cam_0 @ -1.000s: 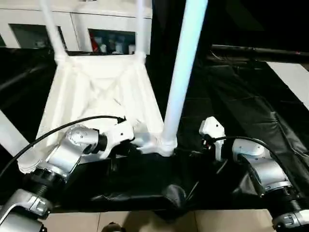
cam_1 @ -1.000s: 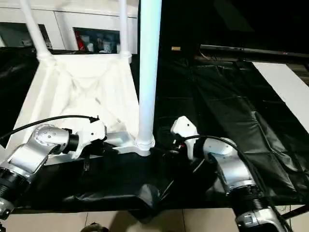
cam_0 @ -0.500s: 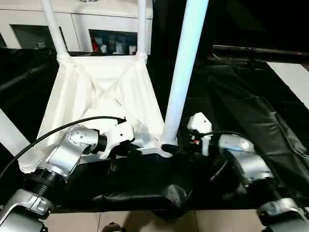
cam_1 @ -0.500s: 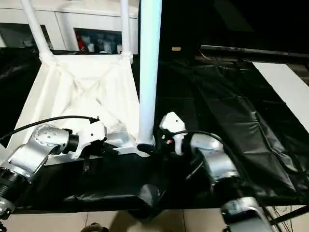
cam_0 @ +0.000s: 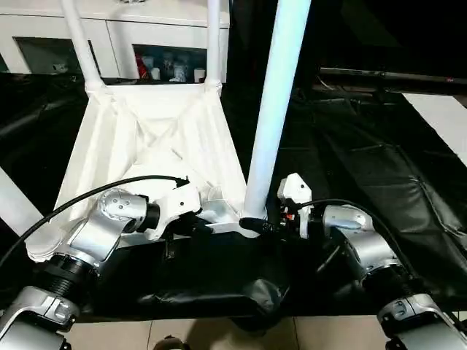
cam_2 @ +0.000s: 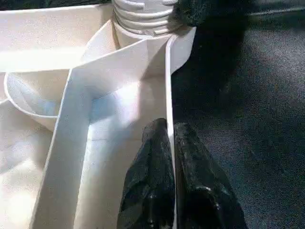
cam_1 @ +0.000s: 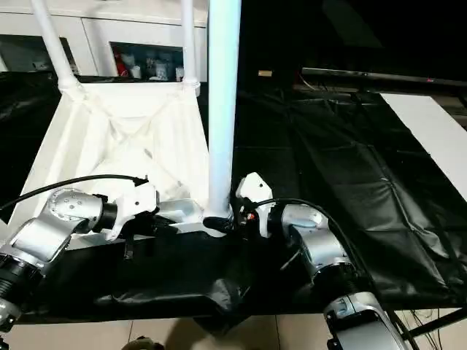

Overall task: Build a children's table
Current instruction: Rotate leg to tighten

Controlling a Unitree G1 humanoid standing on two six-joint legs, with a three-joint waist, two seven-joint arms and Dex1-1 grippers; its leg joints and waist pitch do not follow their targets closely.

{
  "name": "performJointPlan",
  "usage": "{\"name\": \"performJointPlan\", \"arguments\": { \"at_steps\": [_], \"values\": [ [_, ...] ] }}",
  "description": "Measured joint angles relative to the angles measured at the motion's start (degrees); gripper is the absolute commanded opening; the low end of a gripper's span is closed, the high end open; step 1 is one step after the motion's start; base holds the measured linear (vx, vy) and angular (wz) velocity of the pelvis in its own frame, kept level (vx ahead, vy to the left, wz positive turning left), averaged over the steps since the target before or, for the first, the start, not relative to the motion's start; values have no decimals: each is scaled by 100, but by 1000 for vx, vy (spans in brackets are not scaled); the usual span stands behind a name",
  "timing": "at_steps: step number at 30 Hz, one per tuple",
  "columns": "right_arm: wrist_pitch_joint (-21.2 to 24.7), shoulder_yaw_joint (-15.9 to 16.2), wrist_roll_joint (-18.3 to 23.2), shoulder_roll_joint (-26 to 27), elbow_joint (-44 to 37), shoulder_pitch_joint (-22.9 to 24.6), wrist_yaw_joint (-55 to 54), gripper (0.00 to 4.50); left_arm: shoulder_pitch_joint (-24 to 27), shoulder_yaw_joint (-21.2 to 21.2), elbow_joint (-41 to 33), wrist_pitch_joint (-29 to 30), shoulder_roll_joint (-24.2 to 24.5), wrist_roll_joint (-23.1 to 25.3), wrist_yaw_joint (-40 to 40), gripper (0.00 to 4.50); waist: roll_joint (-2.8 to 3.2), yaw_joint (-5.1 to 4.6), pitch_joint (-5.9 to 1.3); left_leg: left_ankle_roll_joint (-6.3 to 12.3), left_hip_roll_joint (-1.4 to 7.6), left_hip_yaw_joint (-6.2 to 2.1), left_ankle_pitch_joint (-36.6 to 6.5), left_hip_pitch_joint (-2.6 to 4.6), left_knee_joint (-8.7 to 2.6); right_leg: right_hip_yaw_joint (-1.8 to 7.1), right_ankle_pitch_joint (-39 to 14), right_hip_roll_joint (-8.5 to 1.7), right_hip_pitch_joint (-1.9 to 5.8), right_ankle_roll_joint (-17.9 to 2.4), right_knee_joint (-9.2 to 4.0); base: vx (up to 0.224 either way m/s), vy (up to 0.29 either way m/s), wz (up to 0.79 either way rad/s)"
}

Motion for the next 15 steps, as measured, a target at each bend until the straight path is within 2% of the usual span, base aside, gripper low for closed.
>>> {"name": "performJointPlan", "arguments": {
  "at_steps": [6,10,15],
  "values": [
    [-104,-11,42,93,215,-47,-59,265,7,94,32,169,-21,-9,-43,0,1,-40,-2,0,0,0,0,4,-1,1,2,0,2,-3,0,0,0,0],
    [-199,-308,-101,605,787,-225,-1448,265,-200,250,482,503,-454,31,561,0,17,-120,-14,-2,-3,1,0,50,-6,4,-5,0,15,11,0,0,0,0],
    [-92,-477,-318,1023,1063,-361,-2963,265,-415,250,841,717,-949,257,1334,0,45,-201,-35,-2,-9,-12,-1,99,-23,-2,-11,-2,34,21,-26,0,0,0]
  ]
}}
